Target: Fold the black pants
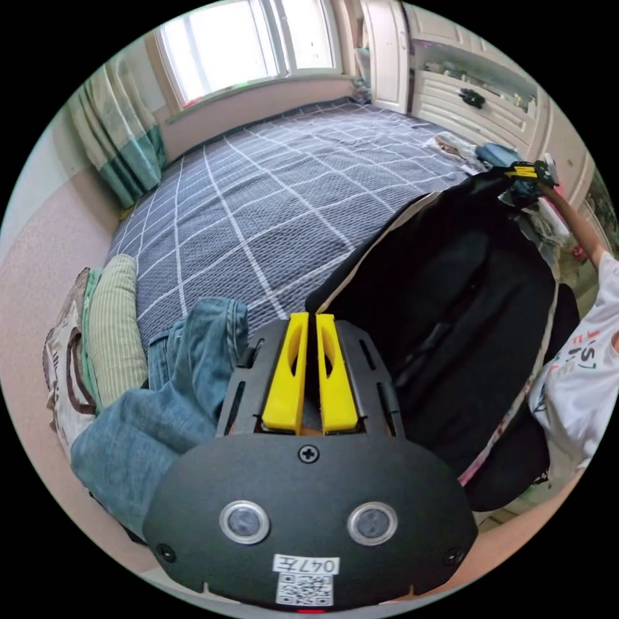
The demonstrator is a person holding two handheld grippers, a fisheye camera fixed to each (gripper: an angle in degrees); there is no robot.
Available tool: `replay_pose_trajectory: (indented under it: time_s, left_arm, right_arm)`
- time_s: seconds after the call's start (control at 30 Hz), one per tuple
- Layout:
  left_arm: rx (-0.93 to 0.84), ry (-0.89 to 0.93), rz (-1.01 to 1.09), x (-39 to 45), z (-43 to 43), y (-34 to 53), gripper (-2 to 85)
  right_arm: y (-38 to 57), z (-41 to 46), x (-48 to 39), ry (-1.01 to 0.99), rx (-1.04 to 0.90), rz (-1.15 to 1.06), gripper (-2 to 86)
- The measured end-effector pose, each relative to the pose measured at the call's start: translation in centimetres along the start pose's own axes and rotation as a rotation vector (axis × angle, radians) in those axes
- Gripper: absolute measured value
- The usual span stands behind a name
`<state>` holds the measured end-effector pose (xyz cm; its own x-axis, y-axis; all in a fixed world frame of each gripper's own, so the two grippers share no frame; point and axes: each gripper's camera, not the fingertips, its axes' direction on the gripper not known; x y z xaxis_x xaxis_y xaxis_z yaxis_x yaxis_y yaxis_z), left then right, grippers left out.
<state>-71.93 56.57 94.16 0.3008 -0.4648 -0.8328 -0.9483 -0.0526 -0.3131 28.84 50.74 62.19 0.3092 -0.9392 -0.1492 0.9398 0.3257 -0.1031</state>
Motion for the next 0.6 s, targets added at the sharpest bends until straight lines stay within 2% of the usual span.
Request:
replay_pose_trajectory:
  time_s: [0.3, 0.6]
  left_arm:
    - [0.052, 0.146, 0.036, 4.6, -8.1, 11.7, 0.3]
    - [-0.008, 0.219, 0.004, 8.4, -10.4, 20.5, 0.3]
  right_arm:
    - [13.9, -10.4, -8.6, -0.134, 0.159, 0.032, 0.0]
    - [22.1, -13.8, -15.7, -0.224, 0.088, 0.043, -0.1]
